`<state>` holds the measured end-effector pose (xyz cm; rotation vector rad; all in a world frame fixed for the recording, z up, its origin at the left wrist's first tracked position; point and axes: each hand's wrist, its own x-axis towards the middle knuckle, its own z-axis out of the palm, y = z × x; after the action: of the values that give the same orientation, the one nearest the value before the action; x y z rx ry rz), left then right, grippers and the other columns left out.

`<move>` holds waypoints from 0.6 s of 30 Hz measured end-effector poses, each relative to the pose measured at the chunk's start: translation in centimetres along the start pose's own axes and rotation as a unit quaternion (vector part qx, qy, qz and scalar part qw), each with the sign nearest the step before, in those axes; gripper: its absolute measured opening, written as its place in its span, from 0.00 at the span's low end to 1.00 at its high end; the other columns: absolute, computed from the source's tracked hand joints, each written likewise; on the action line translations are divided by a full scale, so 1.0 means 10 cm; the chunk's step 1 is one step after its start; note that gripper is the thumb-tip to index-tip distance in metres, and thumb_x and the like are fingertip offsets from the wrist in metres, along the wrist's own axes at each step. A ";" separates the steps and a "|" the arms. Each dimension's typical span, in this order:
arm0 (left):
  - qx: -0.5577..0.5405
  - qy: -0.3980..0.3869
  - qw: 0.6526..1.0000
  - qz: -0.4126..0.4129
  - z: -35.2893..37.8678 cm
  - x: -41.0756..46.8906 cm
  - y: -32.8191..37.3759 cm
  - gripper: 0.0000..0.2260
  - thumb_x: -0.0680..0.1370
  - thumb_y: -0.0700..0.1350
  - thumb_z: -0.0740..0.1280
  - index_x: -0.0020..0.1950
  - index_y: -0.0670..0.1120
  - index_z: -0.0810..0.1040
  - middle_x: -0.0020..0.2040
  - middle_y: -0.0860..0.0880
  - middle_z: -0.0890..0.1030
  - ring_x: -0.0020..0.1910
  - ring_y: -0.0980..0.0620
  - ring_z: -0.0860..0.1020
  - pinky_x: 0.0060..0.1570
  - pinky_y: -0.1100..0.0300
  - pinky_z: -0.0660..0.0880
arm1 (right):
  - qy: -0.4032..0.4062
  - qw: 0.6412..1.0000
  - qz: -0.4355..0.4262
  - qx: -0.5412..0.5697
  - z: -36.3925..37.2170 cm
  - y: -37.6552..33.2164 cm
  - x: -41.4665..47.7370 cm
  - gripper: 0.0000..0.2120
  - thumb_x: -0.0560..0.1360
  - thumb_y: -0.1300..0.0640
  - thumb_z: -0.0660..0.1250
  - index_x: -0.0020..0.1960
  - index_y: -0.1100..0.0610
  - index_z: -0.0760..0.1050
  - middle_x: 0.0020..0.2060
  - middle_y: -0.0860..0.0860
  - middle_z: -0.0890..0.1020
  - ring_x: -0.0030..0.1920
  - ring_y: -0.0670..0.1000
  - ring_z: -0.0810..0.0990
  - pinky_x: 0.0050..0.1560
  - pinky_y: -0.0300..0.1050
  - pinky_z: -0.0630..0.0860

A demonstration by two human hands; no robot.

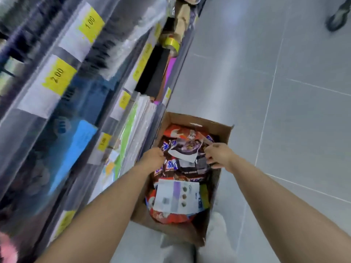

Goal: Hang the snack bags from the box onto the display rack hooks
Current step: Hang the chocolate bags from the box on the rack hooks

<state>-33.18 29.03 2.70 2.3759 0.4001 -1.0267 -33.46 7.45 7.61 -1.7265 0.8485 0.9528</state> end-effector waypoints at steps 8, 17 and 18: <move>-0.011 -0.070 0.997 0.009 1.05 0.96 -0.48 0.04 0.75 0.35 0.63 0.45 0.41 0.76 0.53 0.37 0.80 0.49 0.41 0.78 0.50 0.55 0.74 | 0.001 0.997 0.017 0.079 0.49 0.36 1.34 0.14 0.79 0.61 0.59 0.64 0.62 0.68 0.44 0.55 0.74 0.34 0.49 0.73 0.44 0.49 0.76; 0.191 -0.228 0.955 0.000 1.49 1.24 -0.88 0.26 0.76 0.52 0.66 0.72 0.53 0.64 0.68 0.47 0.70 0.66 0.45 0.70 0.66 0.53 0.65 | -0.022 0.957 0.093 0.275 0.79 0.57 2.00 0.16 0.79 0.60 0.59 0.66 0.61 0.66 0.46 0.59 0.77 0.35 0.52 0.76 0.30 0.43 0.80; 0.233 -0.228 0.945 0.016 1.52 1.19 -0.90 0.27 0.75 0.55 0.66 0.72 0.52 0.63 0.68 0.47 0.69 0.67 0.45 0.68 0.67 0.51 0.61 | -0.024 0.950 0.096 0.297 0.82 0.58 2.01 0.16 0.79 0.60 0.60 0.65 0.61 0.66 0.47 0.60 0.78 0.35 0.51 0.76 0.27 0.41 0.79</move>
<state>-38.24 28.60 -18.01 2.4070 -0.0656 -1.7580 -31.14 11.02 -14.48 -1.1127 1.1474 0.7536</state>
